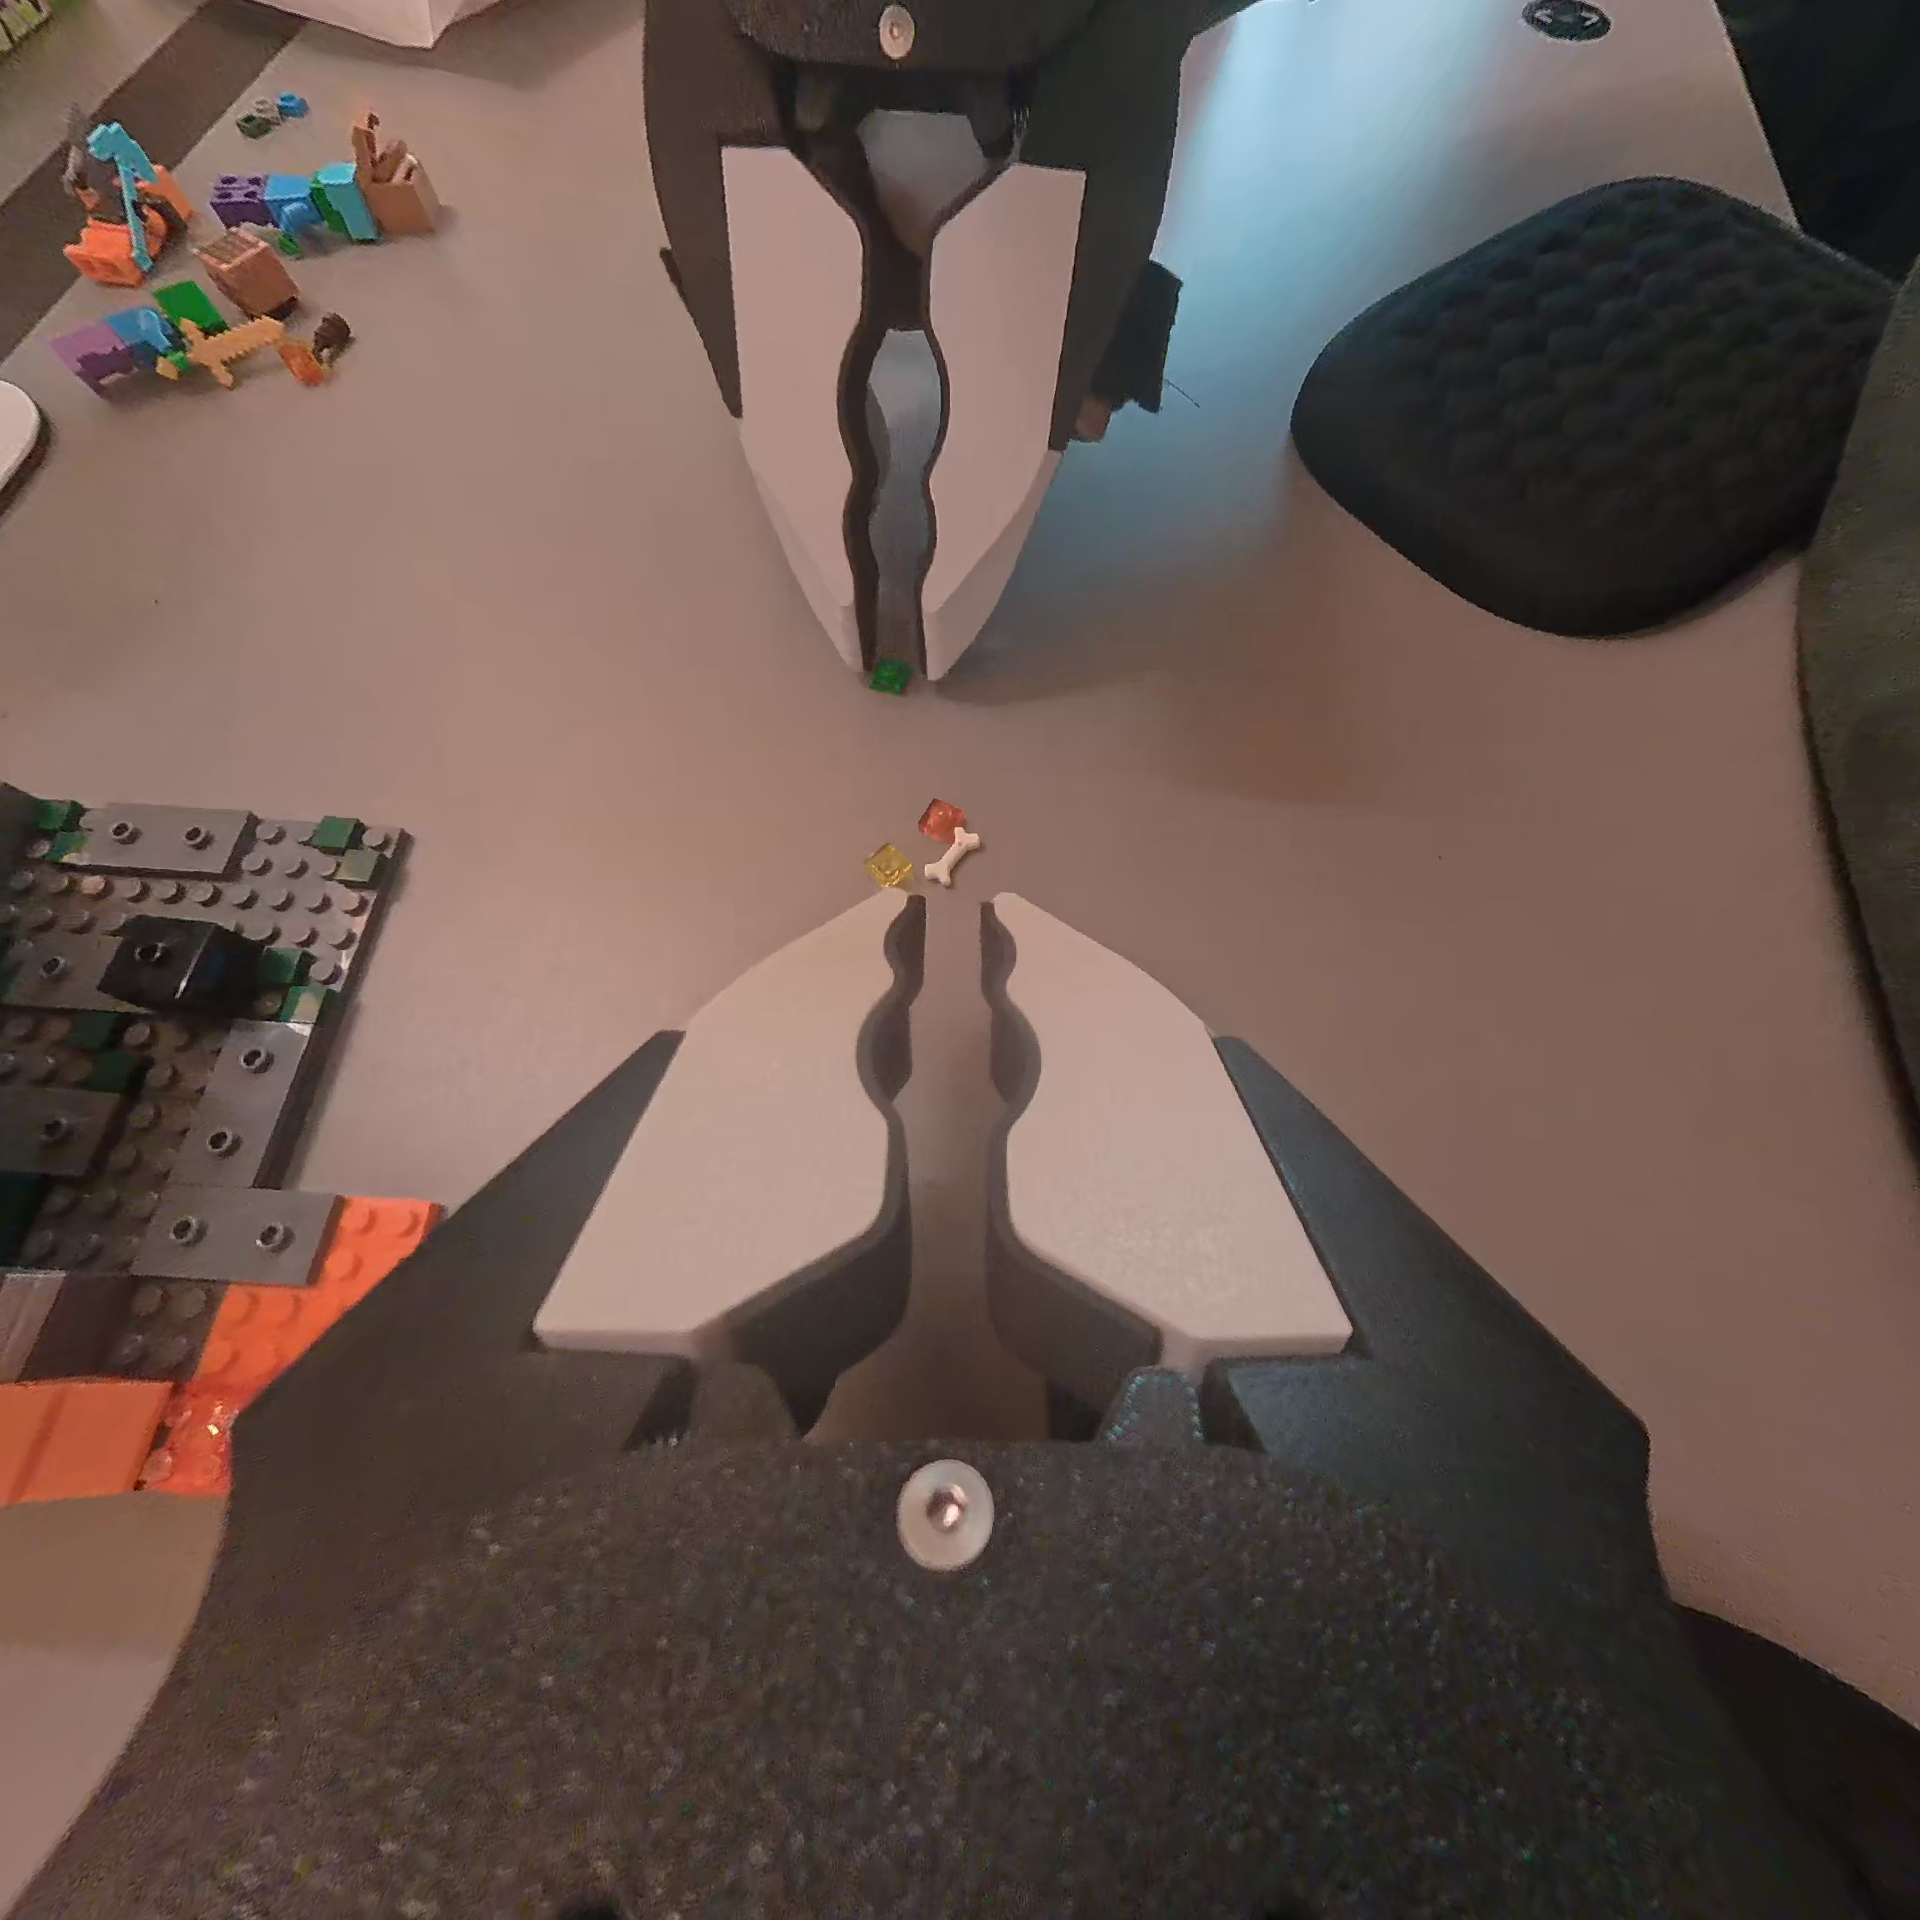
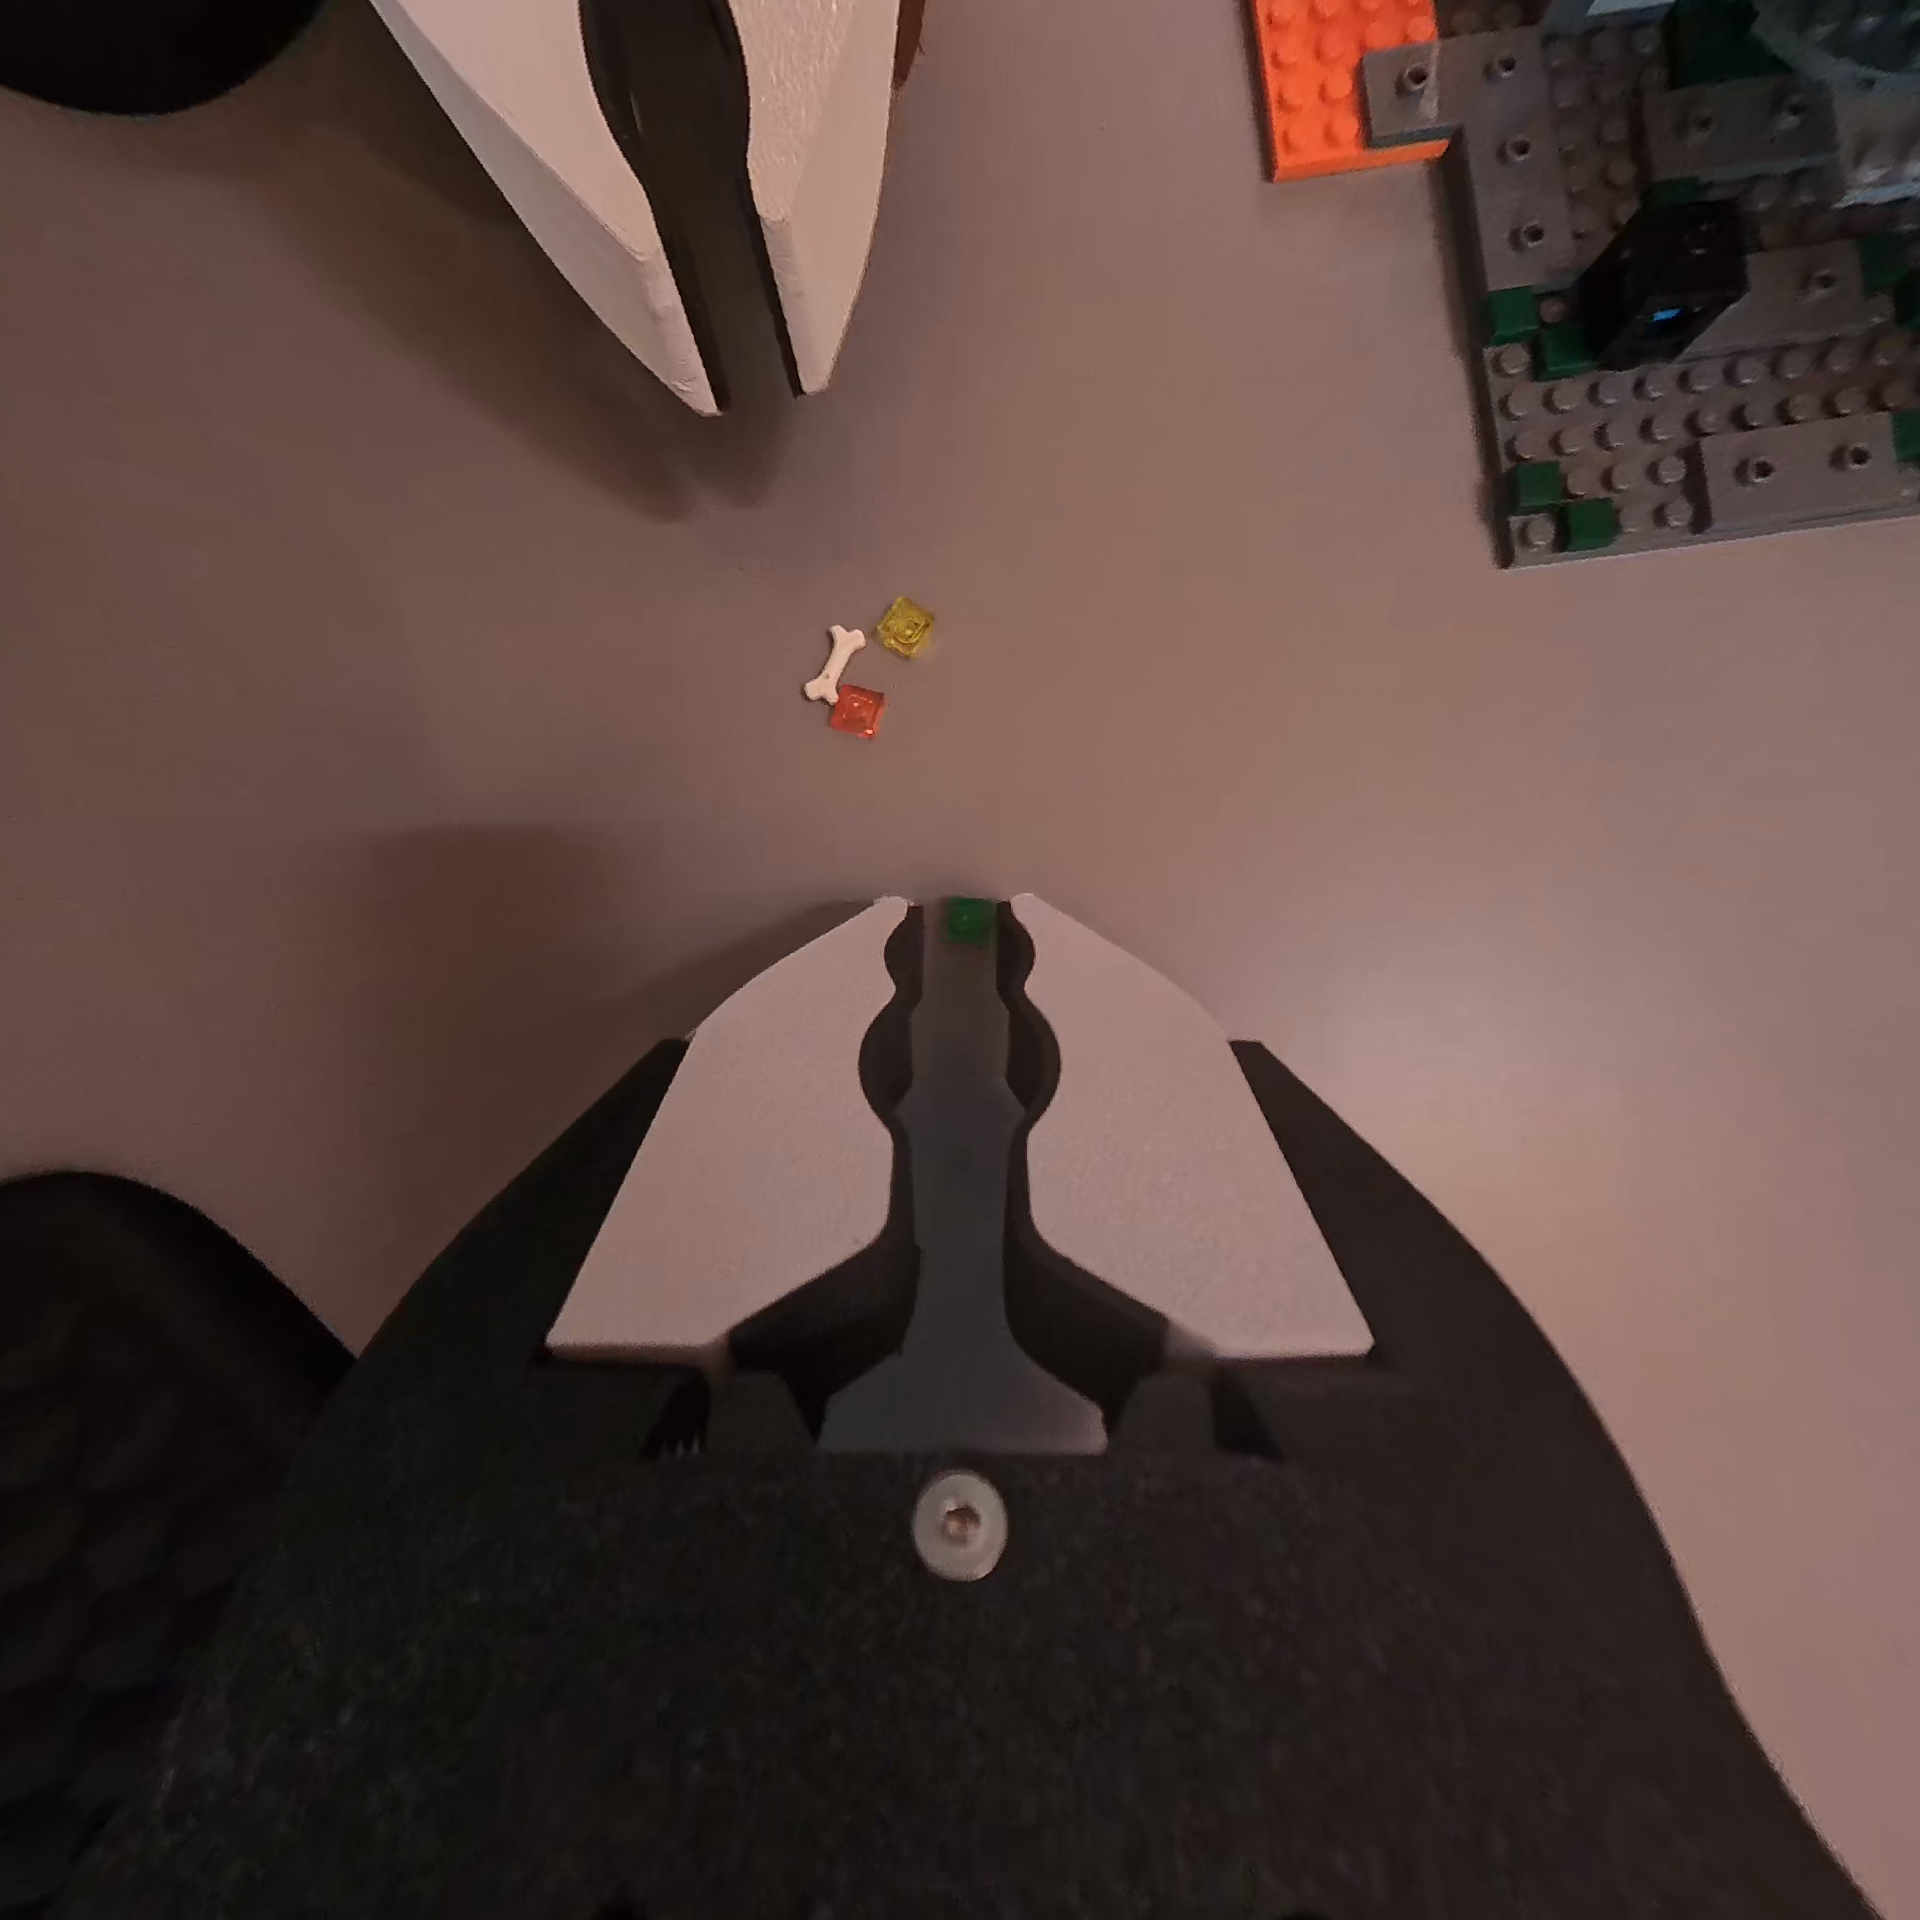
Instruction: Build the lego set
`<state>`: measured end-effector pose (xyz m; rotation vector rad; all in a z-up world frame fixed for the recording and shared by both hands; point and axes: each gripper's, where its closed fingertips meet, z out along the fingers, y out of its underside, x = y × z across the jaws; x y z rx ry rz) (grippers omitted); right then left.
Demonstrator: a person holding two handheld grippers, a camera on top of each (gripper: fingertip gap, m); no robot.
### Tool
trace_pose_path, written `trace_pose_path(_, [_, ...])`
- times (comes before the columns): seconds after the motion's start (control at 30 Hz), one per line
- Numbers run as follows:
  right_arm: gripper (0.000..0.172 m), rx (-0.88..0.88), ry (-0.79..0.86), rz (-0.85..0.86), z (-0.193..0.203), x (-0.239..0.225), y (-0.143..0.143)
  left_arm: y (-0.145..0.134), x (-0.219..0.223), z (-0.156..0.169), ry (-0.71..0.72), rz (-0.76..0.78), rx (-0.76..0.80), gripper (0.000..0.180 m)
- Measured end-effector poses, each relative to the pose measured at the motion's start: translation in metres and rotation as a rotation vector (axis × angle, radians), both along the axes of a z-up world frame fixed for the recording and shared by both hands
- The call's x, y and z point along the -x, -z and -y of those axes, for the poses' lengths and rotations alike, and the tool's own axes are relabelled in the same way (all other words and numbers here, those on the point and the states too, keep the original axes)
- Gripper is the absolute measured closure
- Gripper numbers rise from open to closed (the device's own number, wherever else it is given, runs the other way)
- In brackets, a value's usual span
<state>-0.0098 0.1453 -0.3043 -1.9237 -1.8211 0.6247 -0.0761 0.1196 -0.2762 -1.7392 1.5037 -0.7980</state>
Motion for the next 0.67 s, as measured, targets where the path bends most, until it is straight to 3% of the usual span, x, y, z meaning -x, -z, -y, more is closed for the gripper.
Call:
trace_pose_path(0.13, [0.164, 0.002, -0.001, 0.000, 0.000, -0.001, 0.002, 0.001, 0.000, 0.000, -0.001, 0.000, 0.004, 0.171])
trace_pose_path(0.27, [0.165, -0.029, 0.031, -0.004, -0.017, -0.019, -0.016, 0.001, 0.001, -0.001, -0.001, 0.001, 0.008, 0.171])
trace_pose_path(0.5, [0.164, -0.169, 0.321, 0.005, -0.134, -0.113, -0.076, 0.005, -0.001, 0.001, 0.010, -0.009, 0.020, 0.171])
trace_pose_path(0.67, [0.164, -0.170, 0.524, 0.112, -0.220, -0.190, -0.059, 0.006, 0.000, 0.001, 0.008, -0.011, 0.023, 0.171])
